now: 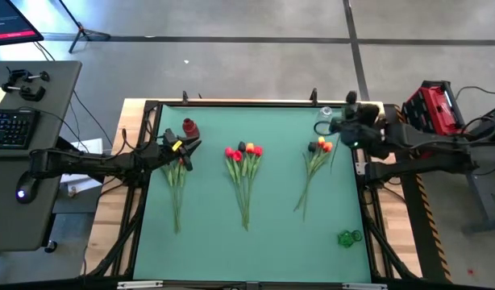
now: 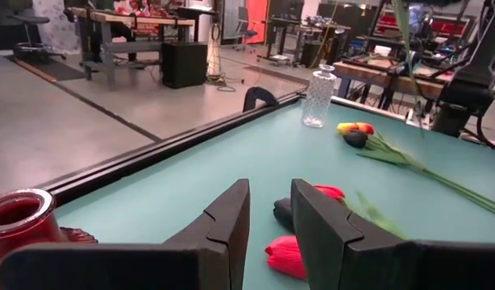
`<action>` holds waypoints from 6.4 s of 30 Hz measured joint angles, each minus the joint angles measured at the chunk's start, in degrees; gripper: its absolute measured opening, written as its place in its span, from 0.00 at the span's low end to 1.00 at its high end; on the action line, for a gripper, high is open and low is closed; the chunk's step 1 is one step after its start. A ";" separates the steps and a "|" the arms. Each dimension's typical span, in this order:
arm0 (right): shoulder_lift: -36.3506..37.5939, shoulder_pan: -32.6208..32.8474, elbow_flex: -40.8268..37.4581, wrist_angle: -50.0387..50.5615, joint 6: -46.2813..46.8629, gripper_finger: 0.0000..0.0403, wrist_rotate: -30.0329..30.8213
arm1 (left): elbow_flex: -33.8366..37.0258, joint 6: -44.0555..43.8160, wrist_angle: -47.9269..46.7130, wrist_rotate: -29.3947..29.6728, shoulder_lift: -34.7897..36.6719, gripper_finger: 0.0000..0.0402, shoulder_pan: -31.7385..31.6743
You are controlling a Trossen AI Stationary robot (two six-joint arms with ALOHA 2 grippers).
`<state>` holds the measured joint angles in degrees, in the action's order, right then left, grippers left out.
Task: Sort flowers into vase by color
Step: Put the black tulip into the transparent vase
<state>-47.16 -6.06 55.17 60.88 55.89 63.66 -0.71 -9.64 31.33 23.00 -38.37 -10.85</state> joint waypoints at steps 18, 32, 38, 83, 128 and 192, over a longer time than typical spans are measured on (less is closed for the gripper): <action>-0.90 -14.06 1.94 -47.82 -51.26 0.00 5.88 | 0.00 0.80 1.54 2.08 0.00 0.20 -0.02; -2.92 -29.83 0.90 -61.79 -55.90 0.00 -9.27 | 0.00 3.82 2.93 2.24 0.02 0.20 -0.02; -7.37 -31.24 0.88 -61.84 -55.90 0.00 -10.17 | 0.00 3.88 2.91 2.28 0.00 0.20 -0.02; -20.53 -29.44 0.90 -42.82 -32.59 0.00 -5.59 | 0.00 3.74 1.34 2.03 0.01 0.20 0.00; -5.05 -23.84 0.97 -34.03 -35.93 0.51 -9.08 | 0.00 2.82 1.24 0.39 0.00 0.20 -0.02; -31.95 -7.09 -21.35 -29.83 13.41 0.21 -43.27 | 0.00 5.00 2.80 -0.06 0.02 0.20 0.00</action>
<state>-79.10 -13.15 33.82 31.05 69.30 20.39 -0.71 -4.64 34.13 22.94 -38.35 -10.85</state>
